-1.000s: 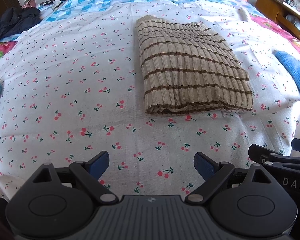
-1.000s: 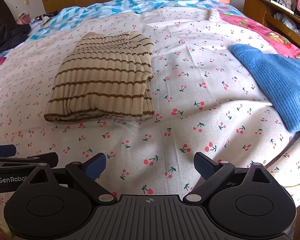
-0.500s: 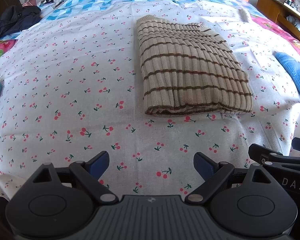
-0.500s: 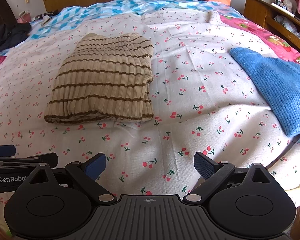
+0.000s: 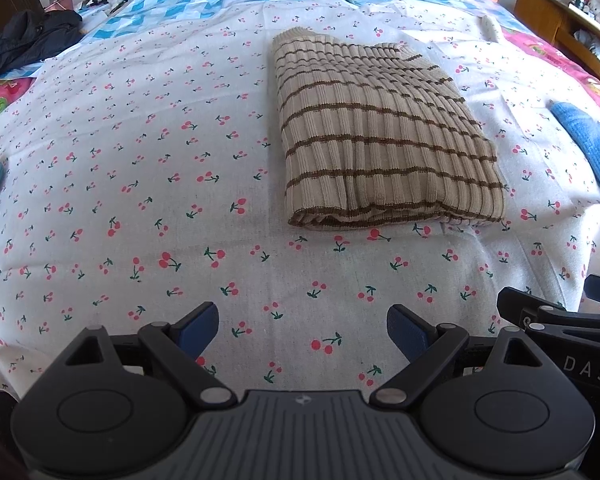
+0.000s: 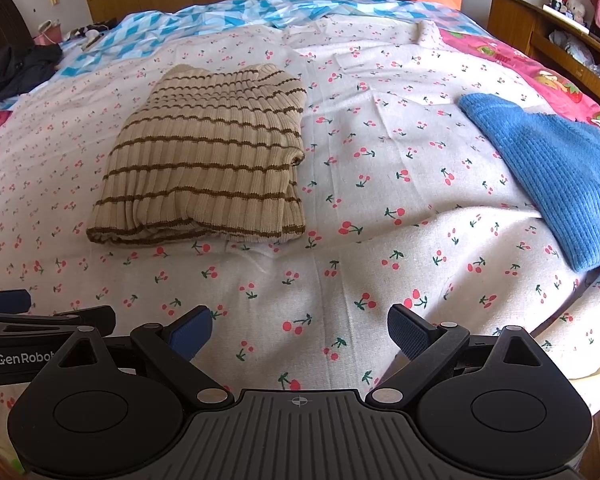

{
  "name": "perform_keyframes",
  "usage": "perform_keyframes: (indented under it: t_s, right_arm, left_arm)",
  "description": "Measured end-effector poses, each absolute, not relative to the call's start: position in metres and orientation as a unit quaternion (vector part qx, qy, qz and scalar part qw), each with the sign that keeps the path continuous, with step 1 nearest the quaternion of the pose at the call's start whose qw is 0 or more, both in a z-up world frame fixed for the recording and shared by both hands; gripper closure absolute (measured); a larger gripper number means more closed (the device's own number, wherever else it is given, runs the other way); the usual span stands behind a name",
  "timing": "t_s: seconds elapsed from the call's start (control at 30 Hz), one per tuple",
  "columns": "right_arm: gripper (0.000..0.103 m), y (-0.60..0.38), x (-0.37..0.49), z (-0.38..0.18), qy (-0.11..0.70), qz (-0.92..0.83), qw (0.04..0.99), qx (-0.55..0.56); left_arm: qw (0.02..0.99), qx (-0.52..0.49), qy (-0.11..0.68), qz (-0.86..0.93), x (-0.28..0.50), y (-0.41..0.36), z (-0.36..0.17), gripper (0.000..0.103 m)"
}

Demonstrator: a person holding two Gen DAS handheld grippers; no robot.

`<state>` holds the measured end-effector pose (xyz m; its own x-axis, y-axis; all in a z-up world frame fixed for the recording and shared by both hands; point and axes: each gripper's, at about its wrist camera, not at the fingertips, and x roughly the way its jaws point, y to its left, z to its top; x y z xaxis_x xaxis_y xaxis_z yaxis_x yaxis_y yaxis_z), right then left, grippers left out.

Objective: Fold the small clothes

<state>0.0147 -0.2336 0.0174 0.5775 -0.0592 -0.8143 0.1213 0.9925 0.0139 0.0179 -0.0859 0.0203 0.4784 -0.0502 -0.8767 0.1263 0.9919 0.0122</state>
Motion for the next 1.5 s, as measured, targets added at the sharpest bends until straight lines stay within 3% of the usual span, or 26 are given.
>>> perform_keyframes:
  t_s: [1.5]
  right_arm:
    - [0.007,-0.2339,0.0124,0.0153,0.457,-0.048,0.887,0.035]
  left_arm:
    - [0.858,0.037,0.510,-0.046,0.0146,-0.0861,0.0212,0.008]
